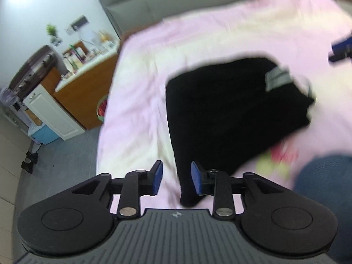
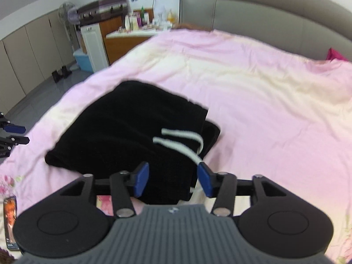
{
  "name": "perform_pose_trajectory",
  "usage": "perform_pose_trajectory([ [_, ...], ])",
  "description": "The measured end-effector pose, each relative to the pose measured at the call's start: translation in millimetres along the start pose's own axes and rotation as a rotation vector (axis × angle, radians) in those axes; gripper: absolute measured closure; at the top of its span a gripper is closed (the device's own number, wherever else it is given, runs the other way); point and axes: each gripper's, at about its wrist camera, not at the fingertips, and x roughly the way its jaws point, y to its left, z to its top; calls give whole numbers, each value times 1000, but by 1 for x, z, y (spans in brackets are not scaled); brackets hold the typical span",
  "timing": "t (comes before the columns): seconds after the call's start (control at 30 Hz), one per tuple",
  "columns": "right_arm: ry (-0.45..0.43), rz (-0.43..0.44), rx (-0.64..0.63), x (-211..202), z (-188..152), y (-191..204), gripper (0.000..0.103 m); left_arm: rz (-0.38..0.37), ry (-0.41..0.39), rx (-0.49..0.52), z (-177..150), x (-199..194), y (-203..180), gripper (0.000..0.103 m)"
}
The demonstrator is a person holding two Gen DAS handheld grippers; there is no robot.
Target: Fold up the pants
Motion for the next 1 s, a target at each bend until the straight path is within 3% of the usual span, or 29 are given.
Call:
perform_pose_trajectory([
  [0.07, -62, -19, -4, -28, 9, 5, 33, 9, -86, -61, 17, -29, -1, 49],
  [0.1, -99, -28, -7, -45, 14, 8, 30, 6, -131, -82, 25, -41, -2, 46],
  [0.17, -161, -50, -10, -75, 17, 16, 24, 3, -215, -123, 37, -67, -7, 31],
  [0.27, -229, -82, -1, -118, 22, 27, 14, -8, -311, -148, 49, -100, -17, 20],
  [0.37, -300, -106, 8, -159, 18, 34, 5, -22, -359, -146, 55, -123, -28, 14],
  [0.53, -408, -159, 30, -217, -5, 43, 5, -79, -415, -139, 54, -152, -43, 10],
  [0.7, -449, -212, 119, -245, -40, 42, 5, -40, -444, -141, 44, -169, -64, 9],
  [0.83, -453, -231, 167, -251, -65, 42, 5, -61, -429, -205, 32, -167, -74, 9],
  [1.0, -411, -242, 188, -242, -88, 42, 5, -92, -356, -280, 11, -146, -92, 9],
])
